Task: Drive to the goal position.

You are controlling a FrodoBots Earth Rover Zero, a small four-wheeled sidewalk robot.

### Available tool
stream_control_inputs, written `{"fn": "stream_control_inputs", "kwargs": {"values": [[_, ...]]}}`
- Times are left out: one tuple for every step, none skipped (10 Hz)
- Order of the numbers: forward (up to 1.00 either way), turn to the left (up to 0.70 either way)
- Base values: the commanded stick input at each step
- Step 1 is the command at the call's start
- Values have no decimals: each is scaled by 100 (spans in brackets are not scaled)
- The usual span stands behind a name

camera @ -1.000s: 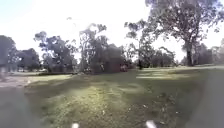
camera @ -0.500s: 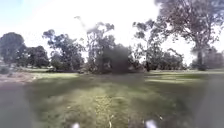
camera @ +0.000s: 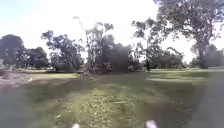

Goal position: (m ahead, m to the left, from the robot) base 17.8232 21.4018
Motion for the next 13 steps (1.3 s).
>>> {"fn": "stream_control_inputs", "kwargs": {"values": [[70,35],[70,35],[70,35],[70,35],[70,35],[70,35],[70,35],[70,30],[70,16],[70,0],[70,0],[70,0],[70,0]]}}
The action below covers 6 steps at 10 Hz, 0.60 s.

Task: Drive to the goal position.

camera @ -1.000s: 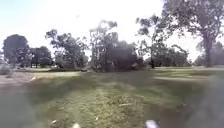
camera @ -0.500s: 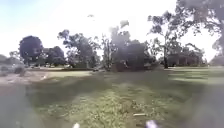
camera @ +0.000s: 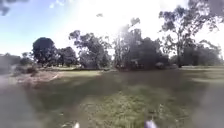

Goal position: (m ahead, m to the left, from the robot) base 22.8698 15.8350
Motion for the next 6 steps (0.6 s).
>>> {"fn": "stream_control_inputs", "kwargs": {"values": [[70,1],[70,3],[70,35],[70,35],[70,35],[70,35]]}}
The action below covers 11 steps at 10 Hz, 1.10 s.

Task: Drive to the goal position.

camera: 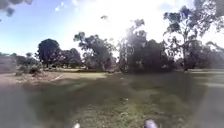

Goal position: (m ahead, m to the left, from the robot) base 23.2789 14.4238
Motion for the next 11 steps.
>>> {"fn": "stream_control_inputs", "kwargs": {"values": [[70,26],[70,8],[70,0],[70,0],[70,0],[70,0],[70,0],[70,0],[70,2],[70,3],[70,2]]}}
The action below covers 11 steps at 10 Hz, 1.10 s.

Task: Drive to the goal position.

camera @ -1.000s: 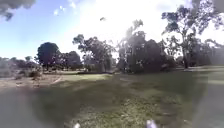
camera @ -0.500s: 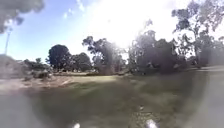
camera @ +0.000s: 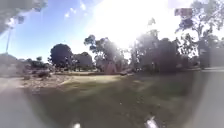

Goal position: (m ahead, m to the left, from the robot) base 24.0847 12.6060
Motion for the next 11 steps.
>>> {"fn": "stream_control_inputs", "kwargs": {"values": [[70,2],[70,3],[70,4],[70,9],[70,35],[70,33],[70,22],[70,4],[70,0],[70,0],[70,0]]}}
